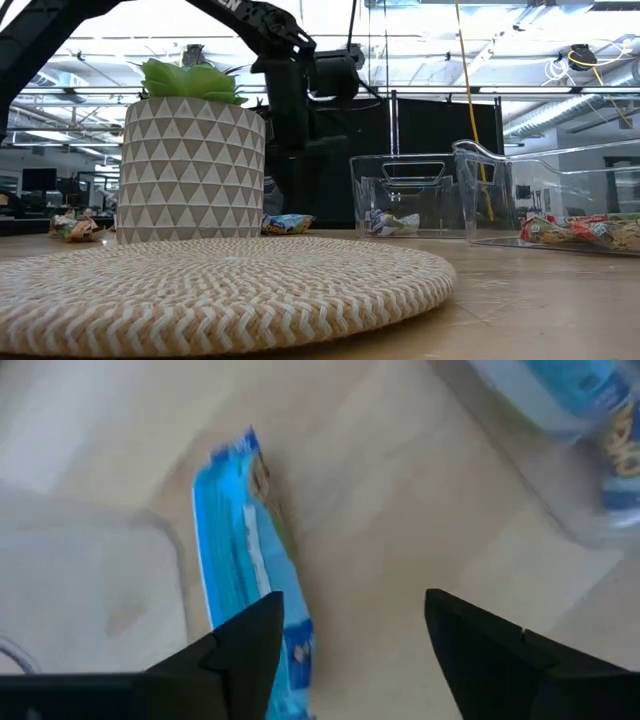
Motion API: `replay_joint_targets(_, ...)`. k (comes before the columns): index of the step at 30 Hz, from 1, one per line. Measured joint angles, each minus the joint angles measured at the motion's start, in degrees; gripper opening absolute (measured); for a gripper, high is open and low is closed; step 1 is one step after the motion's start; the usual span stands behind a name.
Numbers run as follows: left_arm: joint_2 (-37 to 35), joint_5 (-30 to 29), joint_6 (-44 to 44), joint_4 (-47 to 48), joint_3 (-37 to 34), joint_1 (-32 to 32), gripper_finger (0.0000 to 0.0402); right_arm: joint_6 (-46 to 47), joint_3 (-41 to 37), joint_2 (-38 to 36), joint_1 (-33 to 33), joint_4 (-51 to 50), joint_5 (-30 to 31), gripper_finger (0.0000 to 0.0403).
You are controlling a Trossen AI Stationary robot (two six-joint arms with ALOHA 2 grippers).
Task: Pick and place Granola Bars by type
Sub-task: Put the blue granola bar into the top right transparent bin
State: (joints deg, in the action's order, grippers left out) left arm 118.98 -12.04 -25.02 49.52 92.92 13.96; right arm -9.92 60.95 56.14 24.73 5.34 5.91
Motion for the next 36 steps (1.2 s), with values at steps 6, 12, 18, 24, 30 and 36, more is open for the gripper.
replay_joint_targets(6, 1.4, -3.5, 2.3, -3.4, 0.1, 0.1, 0.0277, -0.2, 0.0, 0.0, 0.0, 0.0, 0.0, 0.0157)
replay_joint_targets(12, 4.1, -3.6, 2.4, -5.1, 0.3, 0.3, 0.0283, 0.1, 0.0, 0.0, 0.0, 0.0, 0.0, 0.0157)
replay_joint_targets(18, 5.1, -10.9, 1.3, -2.6, -0.2, 0.1, 0.0283, 0.4, 0.0, 0.0, 0.0, 0.0, 0.0, 0.0157)
replay_joint_targets(24, 5.5, -9.7, 0.2, -0.4, -0.3, 0.3, 0.0283, 0.2, 0.0, 0.0, -0.4, 0.0, 0.1, 0.0157)
replay_joint_targets(30, 5.0, -8.7, -0.6, -0.6, 0.0, 0.2, 0.0283, 0.2, 0.0, 0.0, -0.4, 0.5, 0.2, 0.0157)
replay_joint_targets(36, 4.8, -5.5, -0.2, -1.1, 0.0, 0.3, 0.0283, 0.0, 0.0, 0.0, -0.4, 1.1, 0.2, 0.0157)
